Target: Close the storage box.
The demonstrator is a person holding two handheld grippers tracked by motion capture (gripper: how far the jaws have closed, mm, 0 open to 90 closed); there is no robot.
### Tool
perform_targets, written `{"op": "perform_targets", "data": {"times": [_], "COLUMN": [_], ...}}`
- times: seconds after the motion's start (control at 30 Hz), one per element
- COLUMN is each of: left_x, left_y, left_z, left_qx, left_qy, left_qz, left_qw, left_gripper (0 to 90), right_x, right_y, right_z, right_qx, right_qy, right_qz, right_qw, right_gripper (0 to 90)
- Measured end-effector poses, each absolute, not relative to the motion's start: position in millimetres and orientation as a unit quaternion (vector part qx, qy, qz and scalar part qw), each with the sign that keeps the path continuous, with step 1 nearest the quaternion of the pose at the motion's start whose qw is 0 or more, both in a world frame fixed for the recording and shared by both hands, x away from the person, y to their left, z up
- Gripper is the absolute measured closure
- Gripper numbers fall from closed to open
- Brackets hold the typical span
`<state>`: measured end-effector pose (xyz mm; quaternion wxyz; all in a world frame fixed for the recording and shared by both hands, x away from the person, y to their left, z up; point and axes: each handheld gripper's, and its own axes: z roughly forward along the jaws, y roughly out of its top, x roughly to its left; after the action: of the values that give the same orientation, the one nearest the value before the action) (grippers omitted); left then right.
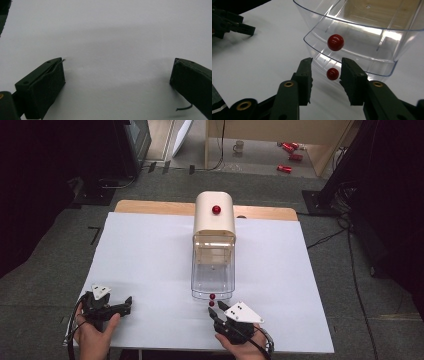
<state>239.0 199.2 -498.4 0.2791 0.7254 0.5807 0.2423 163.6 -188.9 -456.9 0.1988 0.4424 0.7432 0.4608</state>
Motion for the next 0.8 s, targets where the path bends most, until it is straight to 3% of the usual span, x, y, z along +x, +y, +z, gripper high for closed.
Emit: {"op": "perform_targets", "data": {"times": [0.37, 0.8], "left_x": [239, 239], "left_y": [199, 199], "left_z": [-498, -498], "left_qx": [0.725, 0.726], "left_qy": [0.581, 0.581], "left_qz": [0.242, 0.242], "left_qw": [0.279, 0.279], "left_gripper": [0.0, 0.0], "right_x": [180, 182], "right_y": [-184, -182], "right_z": [-457, -450], "right_qx": [0.489, 0.489], "right_qy": [0.707, 0.706], "right_qz": [0.475, 0.478], "right_qw": [0.188, 0.185], "right_gripper": [74.5, 75.2]}}
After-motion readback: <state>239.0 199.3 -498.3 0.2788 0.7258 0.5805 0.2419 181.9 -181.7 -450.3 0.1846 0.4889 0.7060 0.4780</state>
